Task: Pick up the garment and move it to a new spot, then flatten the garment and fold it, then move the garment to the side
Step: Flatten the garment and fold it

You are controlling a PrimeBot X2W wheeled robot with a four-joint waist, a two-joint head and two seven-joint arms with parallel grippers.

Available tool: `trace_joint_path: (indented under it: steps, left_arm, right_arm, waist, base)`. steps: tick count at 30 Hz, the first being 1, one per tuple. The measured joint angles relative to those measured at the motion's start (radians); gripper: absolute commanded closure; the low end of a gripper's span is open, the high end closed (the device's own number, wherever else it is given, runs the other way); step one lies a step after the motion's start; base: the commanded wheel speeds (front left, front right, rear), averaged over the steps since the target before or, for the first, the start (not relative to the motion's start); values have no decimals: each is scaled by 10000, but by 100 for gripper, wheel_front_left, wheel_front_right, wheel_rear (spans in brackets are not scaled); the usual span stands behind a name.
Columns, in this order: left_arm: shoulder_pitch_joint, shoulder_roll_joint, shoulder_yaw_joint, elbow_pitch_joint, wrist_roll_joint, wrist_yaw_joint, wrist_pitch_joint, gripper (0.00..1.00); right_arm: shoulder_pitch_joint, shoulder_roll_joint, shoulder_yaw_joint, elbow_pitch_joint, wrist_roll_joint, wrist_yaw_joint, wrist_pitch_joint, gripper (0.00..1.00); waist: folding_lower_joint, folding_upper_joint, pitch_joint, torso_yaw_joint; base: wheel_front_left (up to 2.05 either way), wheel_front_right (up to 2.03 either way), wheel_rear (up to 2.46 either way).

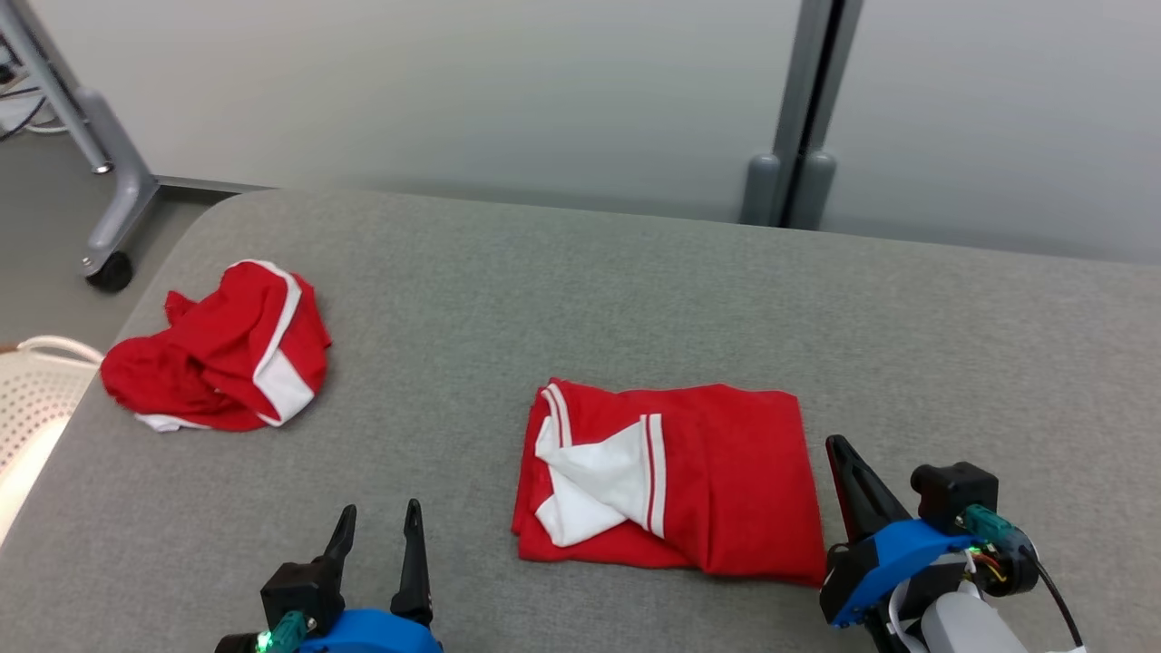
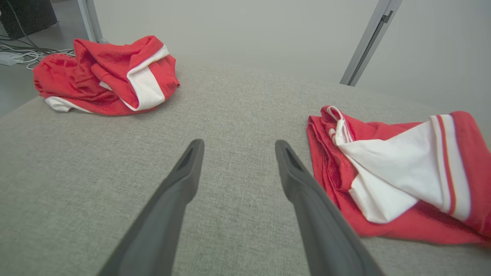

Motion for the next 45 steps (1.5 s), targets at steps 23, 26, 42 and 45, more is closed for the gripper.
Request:
trace_joint_path:
  steps: [23,26,42,45]
  left_arm:
    - [-96,0,-330,-284,-435,165,0,0]
    - [-175,2,-364,-334,-435,169,0,0]
    - [-225,-4,94,-449,-86,194,0,0]
    - [-164,-2,226,-466,17,215,0,0]
  right_arm:
    - [-927,19,4847,378,587,0,2,100]
    - [-934,23,4976,188,832,0,4,100]
    - [-82,0,769,-865,-150,0,2,0]
    - [128,0,353,-959,-307,0,2,0]
  waist:
    - [-1,1,895,1449]
    - [-1,1,877,1142]
    - [-2,0,461,-639]
    - [-1,1,341,-943]
  base:
    - [0,0,0]
    - [0,0,0]
    - [0,0,0]
    - [0,0,0]
